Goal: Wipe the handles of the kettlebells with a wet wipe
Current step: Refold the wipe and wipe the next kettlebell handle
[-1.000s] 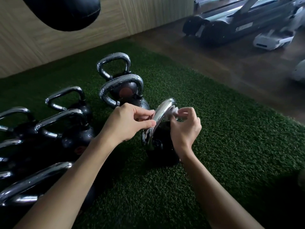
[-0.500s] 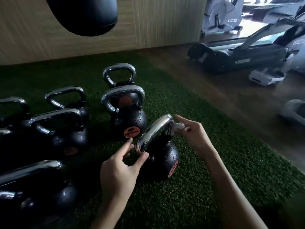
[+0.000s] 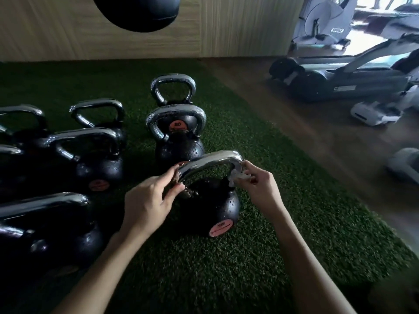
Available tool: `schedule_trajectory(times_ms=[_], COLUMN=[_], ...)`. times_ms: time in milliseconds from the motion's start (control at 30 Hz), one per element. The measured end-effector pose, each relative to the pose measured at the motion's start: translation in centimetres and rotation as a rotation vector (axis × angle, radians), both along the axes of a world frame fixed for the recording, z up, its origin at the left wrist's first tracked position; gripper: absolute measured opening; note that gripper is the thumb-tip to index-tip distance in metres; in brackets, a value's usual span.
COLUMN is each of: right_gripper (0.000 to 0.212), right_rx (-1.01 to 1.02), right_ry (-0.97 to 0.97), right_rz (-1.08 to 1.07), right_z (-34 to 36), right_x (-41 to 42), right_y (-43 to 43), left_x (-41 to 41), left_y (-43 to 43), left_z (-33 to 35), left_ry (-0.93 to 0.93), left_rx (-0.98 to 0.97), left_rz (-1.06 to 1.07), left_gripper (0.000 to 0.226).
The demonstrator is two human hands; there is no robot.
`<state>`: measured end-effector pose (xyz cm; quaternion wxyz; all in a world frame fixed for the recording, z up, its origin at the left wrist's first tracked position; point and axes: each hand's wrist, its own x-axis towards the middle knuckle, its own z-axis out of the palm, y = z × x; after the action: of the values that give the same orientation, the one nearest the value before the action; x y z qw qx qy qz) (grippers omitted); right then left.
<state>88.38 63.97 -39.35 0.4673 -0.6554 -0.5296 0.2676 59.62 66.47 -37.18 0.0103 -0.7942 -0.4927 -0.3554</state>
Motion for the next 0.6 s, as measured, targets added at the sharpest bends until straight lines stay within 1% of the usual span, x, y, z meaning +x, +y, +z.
schedule_trajectory(times_ms=[133,200,267,367,467,600], right_gripper=[0.031,0.035,0.039,0.043,0.044,0.052], right_rx=[0.073,0.105,0.117,0.093,0.060,0.042], right_ry=[0.009,0.014,0.000,0.018,-0.045,-0.104], right_rz=[-0.122,-0.202,-0.245,-0.235,-0.167,-0.064], right_z=[-0.2,-0.3,-0.6,-0.9,-1.0,-0.5], right_x=[-2.9,-4.3,-5.0,-4.8,-3.8,-3.2], right_y=[-2.8,-4.0,-4.7,-5.0,-4.3,-2.0], left_x=[-1.6,-2.2,-2.4,-2.1,-2.1,-2.0], left_y=[3.4,4.0,3.7,2.6,1.5,-1.5], left_z=[1.0,1.6,1.9,1.2,1.0,1.1], left_ry=[0.011,-0.032,-0.061,-0.119,-0.190,-0.173], left_rx=[-0.100,-0.157,-0.185,-0.188,-0.234,-0.180], left_rz=[-0.094,-0.195,-0.263,-0.249,-0.220,-0.138], left_gripper=[0.054,0.056,0.052,0.046,0.044,0.042])
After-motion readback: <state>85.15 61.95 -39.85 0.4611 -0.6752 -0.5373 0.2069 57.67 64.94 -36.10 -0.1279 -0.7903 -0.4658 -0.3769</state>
